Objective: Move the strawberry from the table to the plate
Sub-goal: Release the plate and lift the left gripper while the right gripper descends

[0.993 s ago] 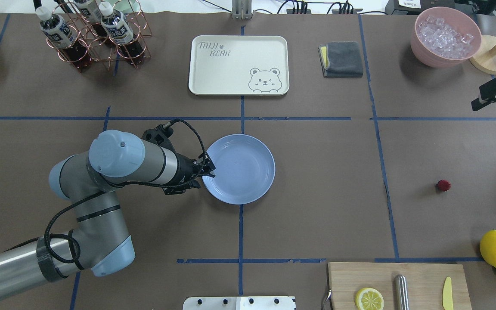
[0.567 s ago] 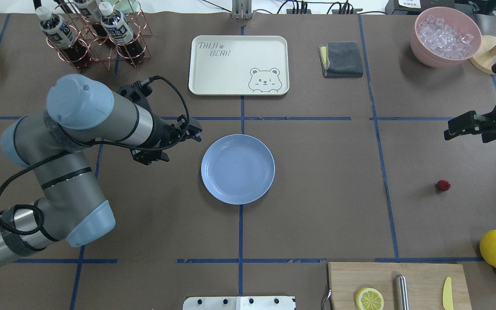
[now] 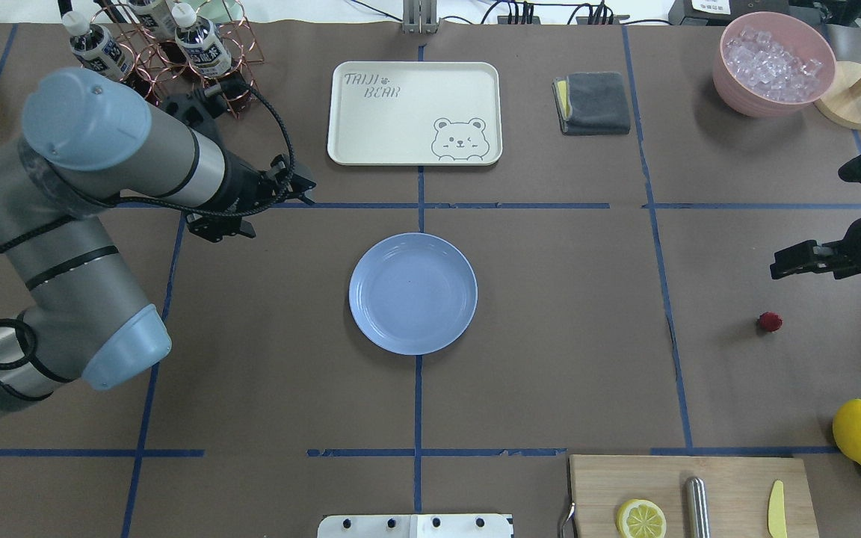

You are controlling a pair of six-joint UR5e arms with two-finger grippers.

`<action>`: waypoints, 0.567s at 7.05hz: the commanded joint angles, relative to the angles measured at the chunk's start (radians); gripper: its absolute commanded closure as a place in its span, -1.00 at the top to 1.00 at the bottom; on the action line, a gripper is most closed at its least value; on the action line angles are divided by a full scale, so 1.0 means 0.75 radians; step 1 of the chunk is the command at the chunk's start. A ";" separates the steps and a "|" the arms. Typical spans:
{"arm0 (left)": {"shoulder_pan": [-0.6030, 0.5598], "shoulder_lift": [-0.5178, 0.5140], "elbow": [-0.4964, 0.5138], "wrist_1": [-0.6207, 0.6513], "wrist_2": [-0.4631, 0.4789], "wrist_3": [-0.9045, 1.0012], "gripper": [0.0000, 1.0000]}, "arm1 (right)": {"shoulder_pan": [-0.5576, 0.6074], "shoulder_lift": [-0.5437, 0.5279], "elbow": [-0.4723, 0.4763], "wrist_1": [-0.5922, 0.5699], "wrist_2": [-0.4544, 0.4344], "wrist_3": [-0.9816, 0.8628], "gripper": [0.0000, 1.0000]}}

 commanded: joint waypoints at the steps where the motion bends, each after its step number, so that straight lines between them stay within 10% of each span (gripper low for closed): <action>1: -0.043 0.071 -0.070 0.055 -0.011 0.108 1.00 | -0.075 0.007 -0.062 0.020 -0.022 0.003 1.00; 4: -0.045 0.073 -0.068 0.055 -0.011 0.110 1.00 | -0.122 0.013 -0.085 0.018 -0.018 0.005 0.97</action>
